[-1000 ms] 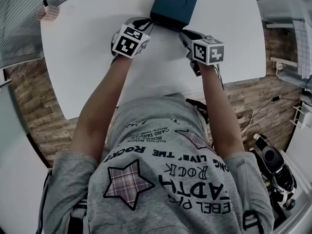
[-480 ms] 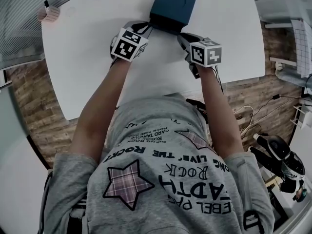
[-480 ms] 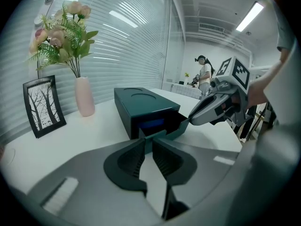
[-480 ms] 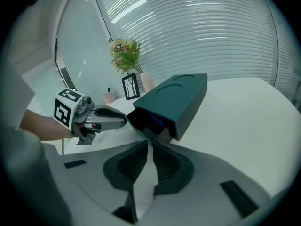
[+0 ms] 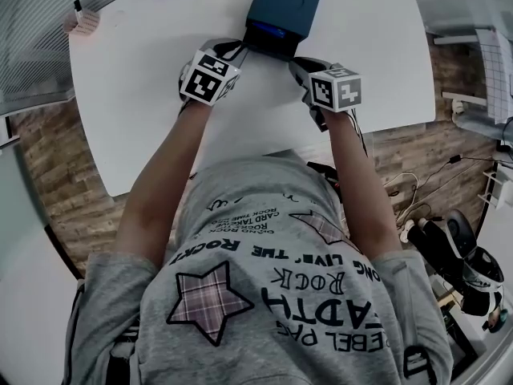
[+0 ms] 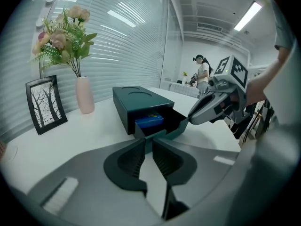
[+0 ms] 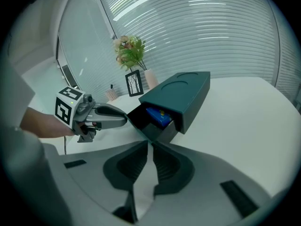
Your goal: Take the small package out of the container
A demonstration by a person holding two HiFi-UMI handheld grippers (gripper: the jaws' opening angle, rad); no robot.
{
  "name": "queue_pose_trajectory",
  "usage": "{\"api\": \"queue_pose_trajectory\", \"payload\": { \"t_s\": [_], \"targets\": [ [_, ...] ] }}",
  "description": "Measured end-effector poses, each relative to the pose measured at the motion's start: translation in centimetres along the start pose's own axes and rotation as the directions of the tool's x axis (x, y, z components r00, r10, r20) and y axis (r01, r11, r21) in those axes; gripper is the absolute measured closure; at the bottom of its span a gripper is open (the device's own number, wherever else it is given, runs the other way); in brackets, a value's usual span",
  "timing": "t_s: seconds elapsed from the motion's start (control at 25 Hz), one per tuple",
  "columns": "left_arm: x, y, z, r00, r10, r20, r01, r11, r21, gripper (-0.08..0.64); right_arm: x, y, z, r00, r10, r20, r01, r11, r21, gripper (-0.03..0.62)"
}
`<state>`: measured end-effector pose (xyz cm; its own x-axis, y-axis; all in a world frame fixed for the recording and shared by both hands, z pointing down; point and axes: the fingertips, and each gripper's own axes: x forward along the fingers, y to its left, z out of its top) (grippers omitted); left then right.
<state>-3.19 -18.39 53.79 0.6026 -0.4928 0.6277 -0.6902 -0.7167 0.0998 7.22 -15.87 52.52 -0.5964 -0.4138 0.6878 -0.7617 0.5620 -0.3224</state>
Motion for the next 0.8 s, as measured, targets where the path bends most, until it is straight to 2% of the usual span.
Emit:
{"api": "queue_pose_trajectory", "payload": {
  "t_s": [0.16,0.32,0.8],
  "targets": [
    [-0.2,-0.7,-0.1,1.000,-0.003,-0.005,0.003,1.000,0.004,0.500,-0.5,0.1,-0.5,1.000,0.005,-0.012,-0.005,1.000,-0.008,0.548],
    [-0.1,-1.0,-0.3,1.000,0.000,-0.019,0.001,0.999,0.038,0.500,-0.6,0.2,-0.8,1.000,0.015,-0.025,-0.015,1.000,-0.006,0.548],
    [-1.5,-1.9,-1.3,1.000,-0.021,-0.019,0.021,0.999,0.026,0.500,-1.1,1.7,-2.0,0.998,0.037,-0.054,-0.038,0.999,-0.011,0.549]
  ]
}}
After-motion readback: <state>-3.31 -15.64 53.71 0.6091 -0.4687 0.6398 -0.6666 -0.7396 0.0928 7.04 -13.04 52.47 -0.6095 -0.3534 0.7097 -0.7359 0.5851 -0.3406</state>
